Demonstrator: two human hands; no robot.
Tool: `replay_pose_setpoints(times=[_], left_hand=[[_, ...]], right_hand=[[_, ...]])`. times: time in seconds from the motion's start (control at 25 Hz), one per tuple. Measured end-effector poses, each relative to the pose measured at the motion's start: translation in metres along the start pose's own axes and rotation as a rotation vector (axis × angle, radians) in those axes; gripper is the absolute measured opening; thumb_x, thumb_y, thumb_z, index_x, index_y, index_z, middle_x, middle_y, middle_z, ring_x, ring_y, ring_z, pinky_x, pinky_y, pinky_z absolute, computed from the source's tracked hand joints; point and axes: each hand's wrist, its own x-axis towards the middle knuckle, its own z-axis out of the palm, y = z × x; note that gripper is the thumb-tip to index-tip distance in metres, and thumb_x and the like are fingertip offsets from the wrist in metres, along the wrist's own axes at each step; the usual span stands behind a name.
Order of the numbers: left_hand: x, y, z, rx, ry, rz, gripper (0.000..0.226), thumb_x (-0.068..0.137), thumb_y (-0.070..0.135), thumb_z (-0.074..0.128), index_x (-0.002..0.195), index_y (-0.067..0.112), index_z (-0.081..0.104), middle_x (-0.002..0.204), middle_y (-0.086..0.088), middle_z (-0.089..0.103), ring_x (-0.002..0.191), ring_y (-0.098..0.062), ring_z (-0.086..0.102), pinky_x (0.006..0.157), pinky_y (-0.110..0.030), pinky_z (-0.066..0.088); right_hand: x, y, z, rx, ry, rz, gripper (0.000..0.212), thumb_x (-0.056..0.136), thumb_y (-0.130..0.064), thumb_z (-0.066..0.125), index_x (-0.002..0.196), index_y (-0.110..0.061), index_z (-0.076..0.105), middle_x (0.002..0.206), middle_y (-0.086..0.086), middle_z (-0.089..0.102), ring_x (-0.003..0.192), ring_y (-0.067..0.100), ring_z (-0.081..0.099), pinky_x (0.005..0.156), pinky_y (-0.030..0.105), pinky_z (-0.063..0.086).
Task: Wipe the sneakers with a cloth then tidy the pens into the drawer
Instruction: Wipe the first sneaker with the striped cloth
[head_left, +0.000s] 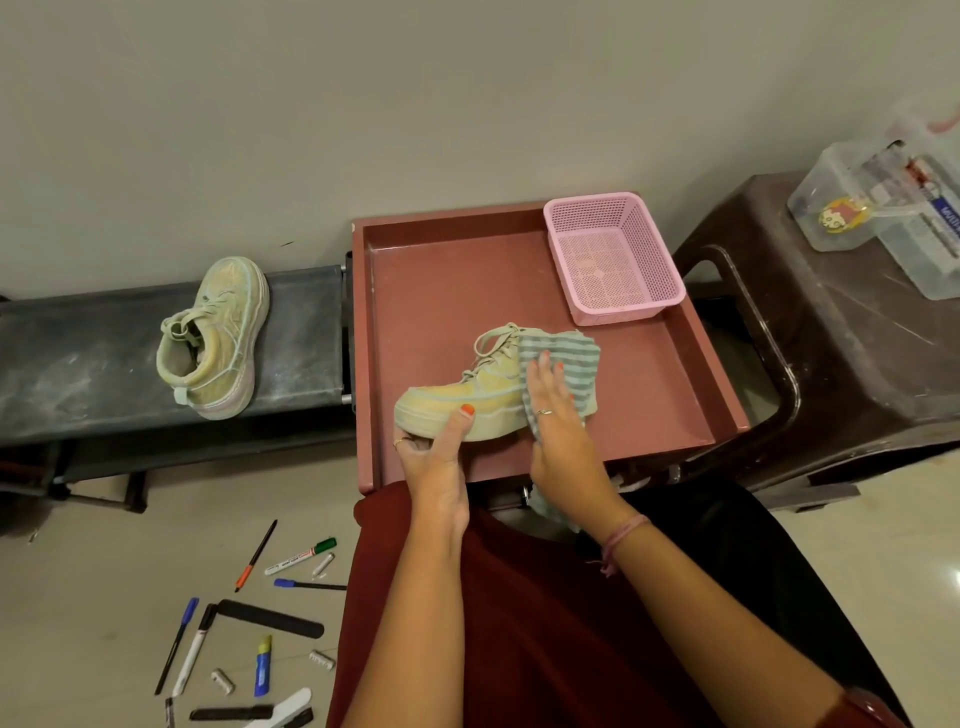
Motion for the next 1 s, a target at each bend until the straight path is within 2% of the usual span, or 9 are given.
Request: replay_pose_setpoints(times=[0.12,0.24,0.32,0.44,0.56,0.6,0.72,0.84,1.0], left_hand=[[-0.002,0.000,0.000,-0.014,-0.012,0.004,0.084,0.064,-0.005,0.079,0.138,-0.001,0.041,0.123,-0.017,0.063,0.105,-0.021,0.065,0.094,-0.032,0.054],[-0.003,-0.001,0.003,0.008,-0.029,0.003,0.085,0.060,0.002,0.080,0.135,0.003,0.042,0.119,-0.012,0.065,0.105,-0.019,0.066,0.095,-0.032,0.052],[-0.004,-0.003,0.003,0.021,-0.019,0.005,0.090,0.054,0.007,0.086,0.134,0.005,0.043,0.119,-0.010,0.065,0.109,-0.020,0.065,0.098,-0.035,0.050],[-0.003,-0.004,0.001,0.034,0.022,0.009,0.084,0.060,0.002,0.084,0.133,0.009,0.045,0.120,-0.009,0.065,0.111,-0.021,0.064,0.103,-0.039,0.047],[-0.001,-0.006,-0.001,0.041,0.033,0.016,0.080,0.063,0.000,0.082,0.133,0.009,0.046,0.121,-0.010,0.065,0.115,-0.025,0.062,0.102,-0.038,0.047],[-0.001,-0.005,-0.001,0.035,0.028,0.013,0.080,0.062,-0.001,0.083,0.132,0.009,0.046,0.120,-0.010,0.065,0.113,-0.024,0.063,0.101,-0.037,0.048],[-0.003,-0.004,0.000,0.026,0.010,-0.005,0.076,0.067,-0.005,0.079,0.134,0.006,0.043,0.116,-0.008,0.065,0.106,-0.019,0.065,0.102,-0.037,0.047],[-0.004,-0.005,0.000,0.059,0.030,-0.012,0.070,0.074,-0.008,0.074,0.134,0.006,0.040,0.114,-0.006,0.065,0.104,-0.017,0.065,0.101,-0.036,0.048],[-0.001,-0.006,0.000,0.051,0.047,-0.012,0.076,0.069,-0.004,0.080,0.134,0.007,0.042,0.116,-0.006,0.065,0.104,-0.017,0.065,0.099,-0.035,0.049]], right_hand=[[0.014,0.006,-0.009,-0.206,-0.050,-0.096,0.086,0.080,0.019,0.032,0.152,-0.017,0.002,0.159,-0.004,-0.006,0.147,0.012,-0.009,0.119,0.030,0.004],[0.050,0.014,-0.026,-0.450,-0.026,-0.016,0.072,0.090,0.008,0.036,0.152,-0.012,0.006,0.160,0.006,0.006,0.148,0.021,0.003,0.120,0.041,0.012],[0.066,0.008,-0.034,-0.489,-0.037,0.094,0.066,0.093,0.005,0.036,0.151,-0.010,0.008,0.160,0.008,0.009,0.147,0.025,0.004,0.119,0.044,0.013],[0.048,-0.008,-0.023,-0.519,-0.041,0.094,0.062,0.095,0.000,0.031,0.151,-0.008,0.006,0.159,0.011,0.004,0.147,0.030,0.003,0.119,0.044,0.011],[0.005,-0.016,-0.015,-0.604,0.014,0.023,0.057,0.091,-0.007,0.033,0.147,-0.003,0.026,0.154,0.017,0.026,0.142,0.035,0.025,0.112,0.048,0.026],[0.005,-0.012,-0.017,-0.630,0.023,0.018,0.056,0.092,-0.007,0.035,0.147,-0.004,0.028,0.153,0.016,0.027,0.141,0.035,0.026,0.112,0.048,0.026],[0.037,-0.001,-0.028,-0.650,-0.031,0.094,0.058,0.098,-0.006,0.030,0.152,-0.011,0.009,0.160,0.008,0.008,0.147,0.031,0.005,0.117,0.045,0.010],[0.063,-0.002,-0.037,-0.668,-0.049,0.158,0.057,0.099,-0.005,0.028,0.152,-0.013,0.010,0.160,0.007,0.009,0.147,0.031,0.003,0.119,0.046,0.009],[0.027,-0.018,-0.026,-0.692,-0.045,0.017,0.055,0.100,-0.010,0.028,0.151,-0.009,0.010,0.159,0.010,0.008,0.147,0.032,0.002,0.118,0.046,0.006]])
